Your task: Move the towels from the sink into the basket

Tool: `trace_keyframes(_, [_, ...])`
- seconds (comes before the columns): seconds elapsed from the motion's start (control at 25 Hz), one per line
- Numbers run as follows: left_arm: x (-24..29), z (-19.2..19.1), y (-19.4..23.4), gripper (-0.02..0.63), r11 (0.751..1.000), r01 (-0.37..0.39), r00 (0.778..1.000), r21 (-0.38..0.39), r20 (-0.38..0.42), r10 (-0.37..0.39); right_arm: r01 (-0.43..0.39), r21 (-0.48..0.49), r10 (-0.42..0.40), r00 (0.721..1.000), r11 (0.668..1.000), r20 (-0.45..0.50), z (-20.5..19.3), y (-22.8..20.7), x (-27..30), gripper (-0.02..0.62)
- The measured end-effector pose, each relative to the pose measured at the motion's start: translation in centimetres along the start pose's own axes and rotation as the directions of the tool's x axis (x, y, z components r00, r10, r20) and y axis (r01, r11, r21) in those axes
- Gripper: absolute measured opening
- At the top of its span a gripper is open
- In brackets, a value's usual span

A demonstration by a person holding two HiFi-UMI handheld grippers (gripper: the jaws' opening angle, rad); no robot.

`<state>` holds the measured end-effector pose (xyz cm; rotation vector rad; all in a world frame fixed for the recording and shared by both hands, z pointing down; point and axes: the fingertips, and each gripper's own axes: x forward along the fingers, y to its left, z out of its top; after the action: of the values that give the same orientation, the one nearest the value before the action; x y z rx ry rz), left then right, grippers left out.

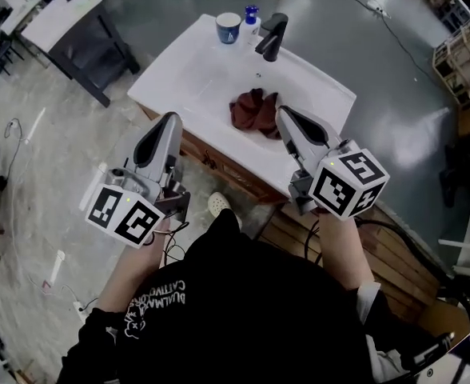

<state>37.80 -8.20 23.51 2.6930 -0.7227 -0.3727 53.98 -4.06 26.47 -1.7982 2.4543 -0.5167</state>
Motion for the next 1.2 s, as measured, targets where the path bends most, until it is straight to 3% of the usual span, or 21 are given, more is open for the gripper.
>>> trace_keyframes(0.24, [7.4, -1.3, 4.6, 0.0, 0.999, 0.041, 0.996, -0.033, -0.078, -0.044, 0.078, 0.026, -0.076, 0.996, 0.997, -0.046, 0.5, -6.0, 4.9, 0.006])
trace_keyframes(0.48, [14.0, -1.6, 7.7, 0.0, 0.994, 0.099, 0.985, -0.053, -0.136, -0.106, 0.193, -0.084, -0.206, 0.961, 0.978, -0.186, -1.5, -11.4, 8.8, 0.006])
trace_keyframes(0.84, [19.4, -3.6, 11.7, 0.0, 0.982, 0.158, 0.965, -0.105, -0.196, -0.176, 0.296, 0.031, -0.271, 0.909, 0.955, -0.317, -5.8, -16.9, 12.3, 0.006])
trace_keyframes(1.04, [20.0, -3.8, 14.2, 0.0, 0.98, 0.141, 0.963, -0.137, -0.21, -0.168, 0.346, 0.129, -0.25, 0.848, 0.93, -0.467, -10.5, -18.1, 14.5, 0.016])
trace_keyframes(1.2, [19.5, -4.0, 15.8, 0.0, 0.983, 0.131, 0.967, -0.132, -0.203, -0.156, 0.411, 0.215, -0.218, 0.779, 0.886, -0.588, -14.7, -19.0, 15.3, 0.089])
